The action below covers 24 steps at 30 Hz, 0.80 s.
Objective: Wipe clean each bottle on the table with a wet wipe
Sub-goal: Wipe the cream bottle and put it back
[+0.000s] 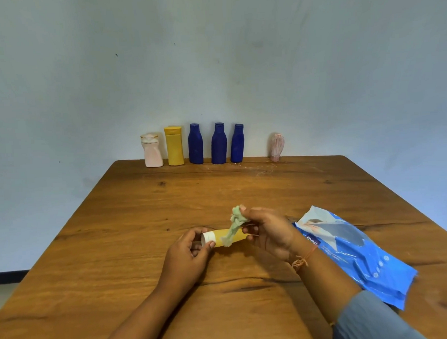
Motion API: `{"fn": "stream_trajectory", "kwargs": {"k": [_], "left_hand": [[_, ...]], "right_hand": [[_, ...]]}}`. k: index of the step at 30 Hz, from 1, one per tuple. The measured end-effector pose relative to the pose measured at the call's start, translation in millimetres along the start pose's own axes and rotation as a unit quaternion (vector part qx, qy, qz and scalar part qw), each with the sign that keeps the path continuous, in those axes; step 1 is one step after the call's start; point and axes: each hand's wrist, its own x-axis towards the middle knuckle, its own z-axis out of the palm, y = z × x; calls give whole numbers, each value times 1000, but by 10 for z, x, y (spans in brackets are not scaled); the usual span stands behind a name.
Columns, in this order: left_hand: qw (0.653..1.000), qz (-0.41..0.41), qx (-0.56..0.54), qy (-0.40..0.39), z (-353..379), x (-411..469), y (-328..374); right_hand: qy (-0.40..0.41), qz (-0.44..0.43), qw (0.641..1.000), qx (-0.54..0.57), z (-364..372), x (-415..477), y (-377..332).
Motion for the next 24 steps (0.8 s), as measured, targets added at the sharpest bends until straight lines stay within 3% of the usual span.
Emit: {"fn": "stream_trajectory", "kwargs": {"k": [3,7,10,13,18,21,24], "left_hand": [[1000,4,-4,-8,2,7,-39],[1000,5,6,-7,6,11,-78],[1000,-7,-12,1,13,14,-64],[1000,-20,-23,0,10,18,-40],[999,-36,-34,-1,-6,38,-20],[998,-40,-47,1,-14,42,-9],[997,-48,-62,-2,-18,33,-14]], "right_hand": [[85,-17,979,-183,60,112,167],[161,-182,865,-439,103,154,317],[140,-275,783,-540,142,68,359],[74,-285,713,-637,118,3,410],[-18,-237,711,-662,18,-37,485],[-13,-253,683,-685,-31,-18,445],[16,-281,705,-651,-81,18,370]]}}
